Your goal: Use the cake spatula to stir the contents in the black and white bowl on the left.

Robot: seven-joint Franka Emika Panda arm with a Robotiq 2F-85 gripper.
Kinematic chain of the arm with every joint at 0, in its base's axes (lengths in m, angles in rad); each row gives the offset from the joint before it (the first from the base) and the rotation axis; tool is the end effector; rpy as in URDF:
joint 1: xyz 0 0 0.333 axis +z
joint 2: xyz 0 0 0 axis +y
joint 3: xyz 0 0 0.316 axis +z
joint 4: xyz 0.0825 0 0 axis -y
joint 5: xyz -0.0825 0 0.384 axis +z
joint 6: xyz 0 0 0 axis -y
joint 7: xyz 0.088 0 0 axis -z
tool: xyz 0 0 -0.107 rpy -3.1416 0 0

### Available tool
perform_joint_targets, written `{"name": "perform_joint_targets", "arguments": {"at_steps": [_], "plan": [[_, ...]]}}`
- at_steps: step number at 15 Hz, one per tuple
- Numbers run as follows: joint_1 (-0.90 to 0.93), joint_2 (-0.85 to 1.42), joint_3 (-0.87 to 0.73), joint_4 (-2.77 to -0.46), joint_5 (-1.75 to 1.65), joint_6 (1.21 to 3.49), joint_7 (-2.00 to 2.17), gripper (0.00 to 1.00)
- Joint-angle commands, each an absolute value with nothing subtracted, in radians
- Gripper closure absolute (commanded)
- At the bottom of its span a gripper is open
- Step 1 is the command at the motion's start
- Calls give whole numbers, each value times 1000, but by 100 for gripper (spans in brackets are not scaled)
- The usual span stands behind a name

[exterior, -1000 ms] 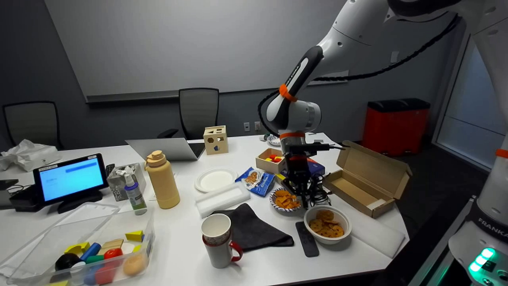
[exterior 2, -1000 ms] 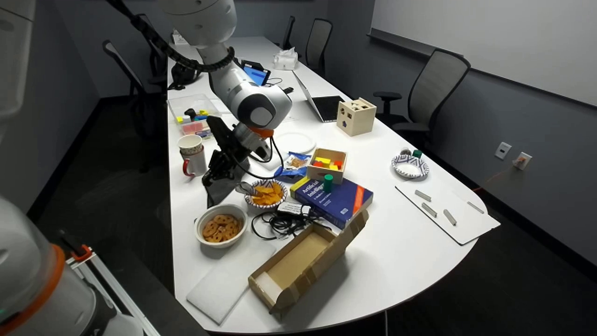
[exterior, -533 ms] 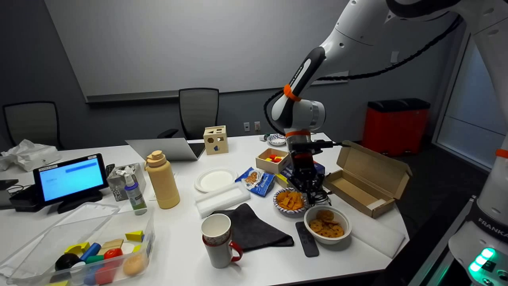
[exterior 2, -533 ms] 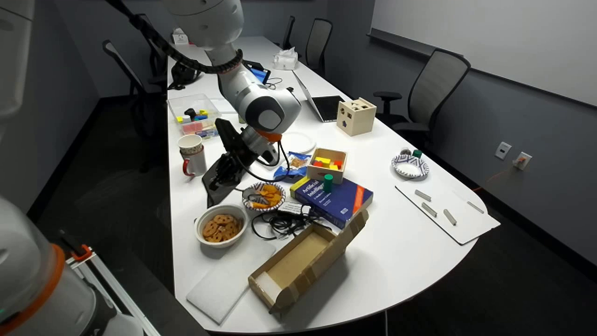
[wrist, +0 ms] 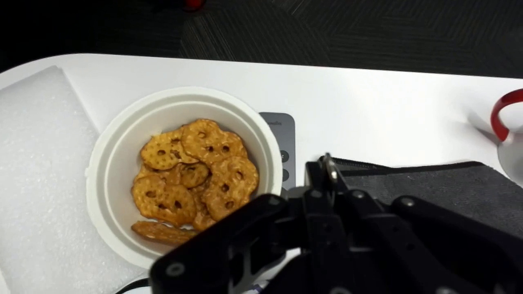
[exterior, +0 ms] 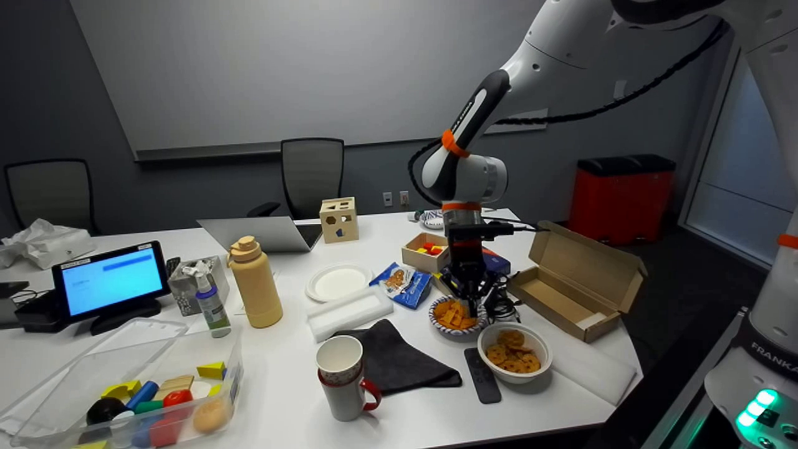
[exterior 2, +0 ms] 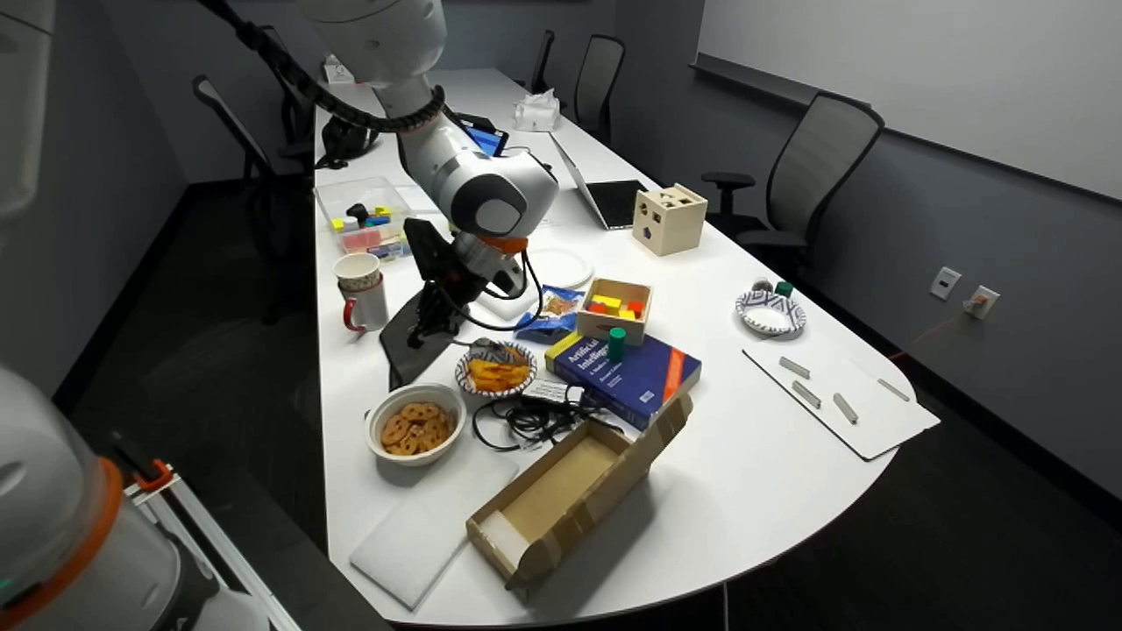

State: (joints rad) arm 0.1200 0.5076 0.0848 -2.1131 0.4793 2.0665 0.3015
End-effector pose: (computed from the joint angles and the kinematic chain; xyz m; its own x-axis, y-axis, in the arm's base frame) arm 0.4965 0.1301 0.1446 0.7239 -0.3143 -0.6141 -0.4586 -0.8843 -0.0880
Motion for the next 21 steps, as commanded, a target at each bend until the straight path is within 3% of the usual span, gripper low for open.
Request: {"name": "perform_joint_targets", "arguments": {"at_steps": [1,9,16,21], "plan": [[127,519,112,-2119,509,2102,299,99],[107,516,167,-2119,560,2014,237,99],[81,498,106,-2144,539,1875,256,99],[68,508,55,-2153,536,1903,276,99]]}}
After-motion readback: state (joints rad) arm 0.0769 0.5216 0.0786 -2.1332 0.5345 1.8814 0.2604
